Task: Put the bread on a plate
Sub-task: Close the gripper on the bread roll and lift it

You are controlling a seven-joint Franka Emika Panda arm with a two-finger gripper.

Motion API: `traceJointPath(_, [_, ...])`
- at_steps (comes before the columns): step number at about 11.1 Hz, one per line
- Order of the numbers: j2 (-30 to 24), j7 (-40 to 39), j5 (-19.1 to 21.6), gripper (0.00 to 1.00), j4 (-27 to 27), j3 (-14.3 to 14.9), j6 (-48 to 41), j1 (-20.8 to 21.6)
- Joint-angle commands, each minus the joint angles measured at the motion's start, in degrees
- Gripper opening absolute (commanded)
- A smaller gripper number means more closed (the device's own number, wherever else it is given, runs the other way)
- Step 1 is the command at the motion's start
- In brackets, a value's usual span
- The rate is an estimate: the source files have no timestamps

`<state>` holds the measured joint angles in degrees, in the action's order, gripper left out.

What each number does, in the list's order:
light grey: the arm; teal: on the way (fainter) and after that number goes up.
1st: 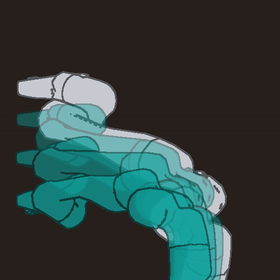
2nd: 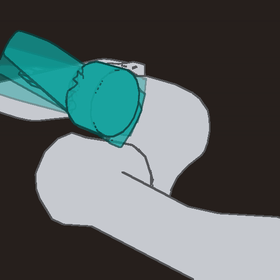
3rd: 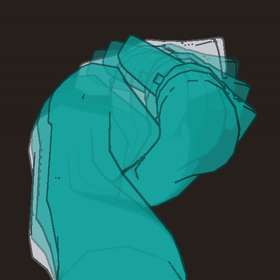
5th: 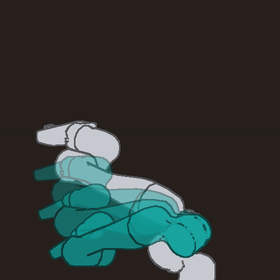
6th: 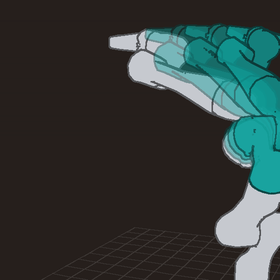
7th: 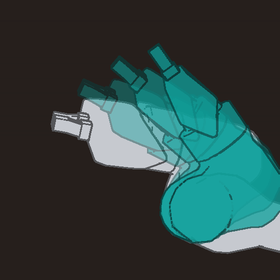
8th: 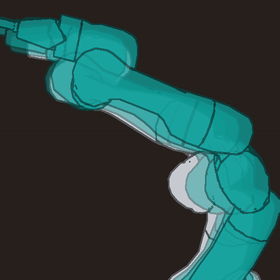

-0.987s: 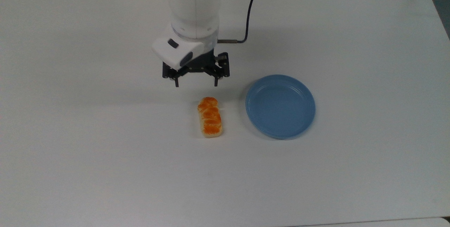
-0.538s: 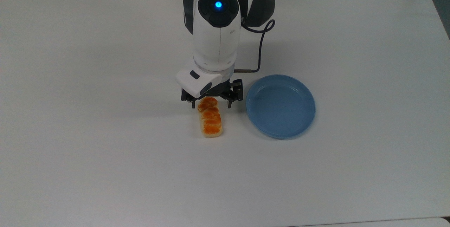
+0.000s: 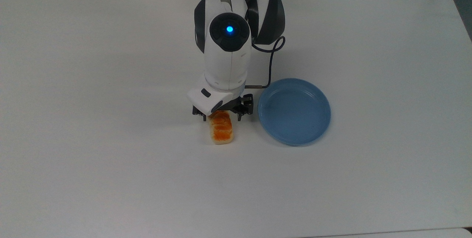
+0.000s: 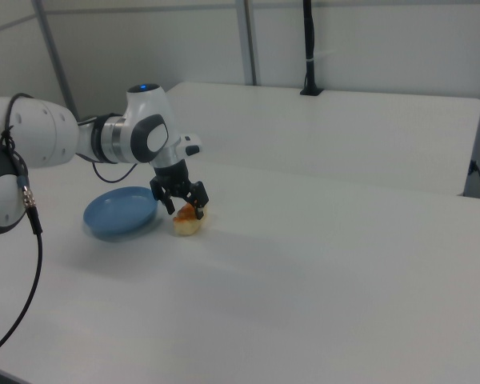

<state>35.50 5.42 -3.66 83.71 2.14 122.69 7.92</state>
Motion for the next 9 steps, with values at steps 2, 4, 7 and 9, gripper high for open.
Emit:
traceJointPath(2, [1.9, 1.5, 0.6, 0.84, -0.7, 0.5, 3.2, 0.4])
traceJointPath(4, [1.9, 2.4, 0.6, 0.61, -0.7, 0.5, 3.4, 0.4])
traceJointPath(7, [0.1, 2.3, 0.9, 0.55, -0.7, 0.5, 2.6, 0.7])
traceJointPath(9, [-2.5, 2.5, 1.0, 0.56, -0.8, 0.4, -2.0, 2.5])
